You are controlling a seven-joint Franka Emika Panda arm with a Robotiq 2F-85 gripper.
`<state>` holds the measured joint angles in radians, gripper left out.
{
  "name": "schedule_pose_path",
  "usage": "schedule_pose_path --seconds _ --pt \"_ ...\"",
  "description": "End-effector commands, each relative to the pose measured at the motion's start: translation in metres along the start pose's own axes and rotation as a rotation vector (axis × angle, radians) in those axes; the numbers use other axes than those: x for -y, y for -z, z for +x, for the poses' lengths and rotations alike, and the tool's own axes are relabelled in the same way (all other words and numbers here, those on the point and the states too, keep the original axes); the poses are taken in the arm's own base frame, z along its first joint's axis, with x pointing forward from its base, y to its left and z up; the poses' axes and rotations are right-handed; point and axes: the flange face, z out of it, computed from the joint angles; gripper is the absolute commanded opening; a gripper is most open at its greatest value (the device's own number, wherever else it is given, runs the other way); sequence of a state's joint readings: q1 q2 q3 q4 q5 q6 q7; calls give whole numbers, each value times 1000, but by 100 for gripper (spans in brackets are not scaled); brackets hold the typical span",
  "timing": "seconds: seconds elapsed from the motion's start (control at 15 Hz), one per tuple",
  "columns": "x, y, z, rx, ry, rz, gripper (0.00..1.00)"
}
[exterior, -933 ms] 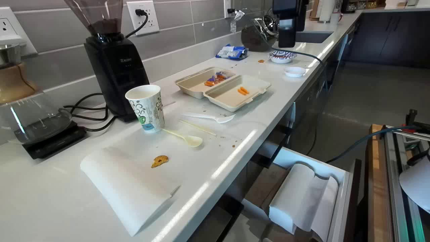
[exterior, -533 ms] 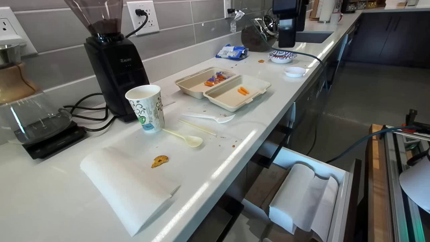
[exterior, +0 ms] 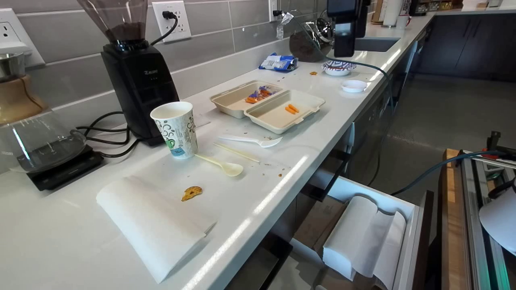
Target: Put the orange objects in the plastic
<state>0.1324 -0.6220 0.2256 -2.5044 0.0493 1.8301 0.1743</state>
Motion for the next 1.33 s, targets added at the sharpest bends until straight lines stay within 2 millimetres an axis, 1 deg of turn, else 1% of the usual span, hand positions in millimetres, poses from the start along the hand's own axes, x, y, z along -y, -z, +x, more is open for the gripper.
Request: schedule_pose_path --seconds 0.0,0.2,0.33,0.47,0.67,0.73,0.87,1.07,1.13,1.27 --pt "-15 -11 0 24 -62 -14 100" --pt "-38 -38 3 70 -137 -34 100" --pt "-53 -52 5 84 -172 -31 100" --pt "-69 -61 8 74 -217 -33 100" --pt "-90 -72 19 24 -296 -48 100" --pt "-94 -78 35 1 -324 -49 100" --pt "-103 -84 50 -51 -380 -48 100" --pt "-114 -105 74 -81 -435 -39 100" --pt "-109 -90 57 -86 -397 -36 100" --pt "-113 -102 66 -78 -417 -30 100"
